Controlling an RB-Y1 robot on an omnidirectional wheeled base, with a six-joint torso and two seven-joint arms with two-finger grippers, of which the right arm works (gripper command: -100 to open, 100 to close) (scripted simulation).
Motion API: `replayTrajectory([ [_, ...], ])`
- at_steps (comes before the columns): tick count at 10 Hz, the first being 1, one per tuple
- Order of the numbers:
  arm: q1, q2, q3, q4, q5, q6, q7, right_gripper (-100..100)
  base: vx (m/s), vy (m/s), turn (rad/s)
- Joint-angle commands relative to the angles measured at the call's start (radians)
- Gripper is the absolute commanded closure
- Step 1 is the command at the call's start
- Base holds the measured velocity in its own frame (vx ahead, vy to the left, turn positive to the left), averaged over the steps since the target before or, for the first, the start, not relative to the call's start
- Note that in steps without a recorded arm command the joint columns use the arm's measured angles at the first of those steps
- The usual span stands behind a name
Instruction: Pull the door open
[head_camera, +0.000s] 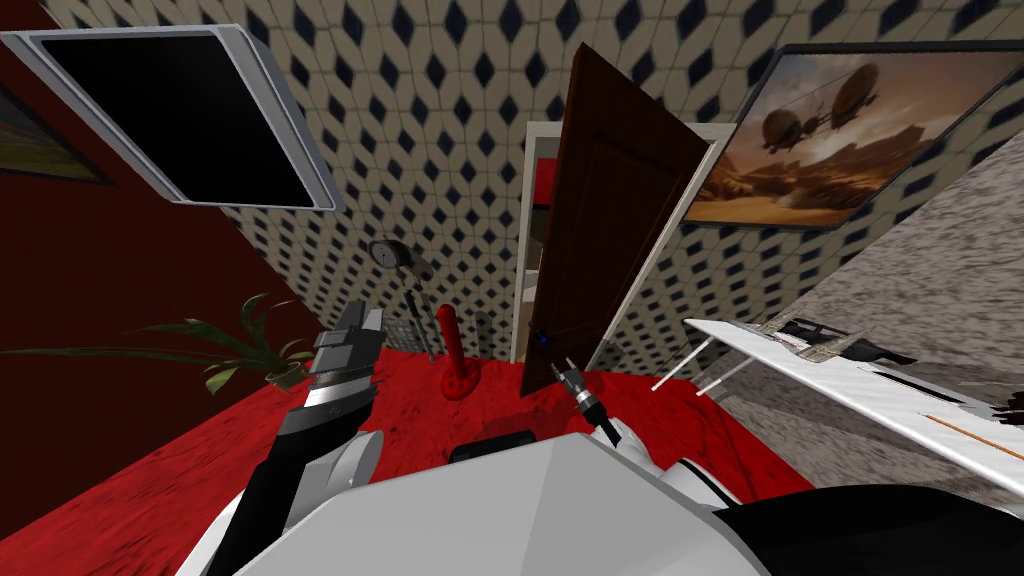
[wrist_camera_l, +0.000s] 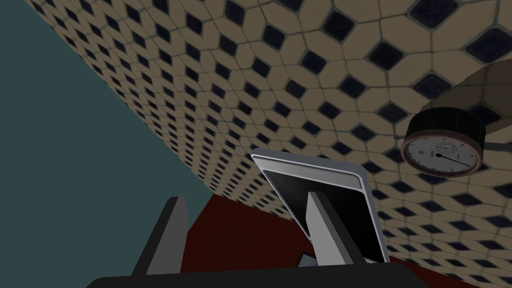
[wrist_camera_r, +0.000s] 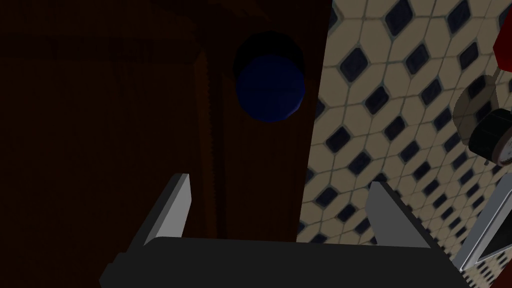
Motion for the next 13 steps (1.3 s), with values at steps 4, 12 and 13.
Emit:
replayTrajectory([
  [4,0.020,0.065,-0.120,-0.066,0.122,0.029,-0.015,-100,0.090,-0.001,0.058],
  [12,0.047,0.154,-0.311,-0.145,0.332,0.080,-0.042,-100,0.062,-0.010,0.036],
  [13,0.052,0.170,-0.341,-0.158,0.362,0.090,-0.048,-100,0.070,-0.028,0.041],
])
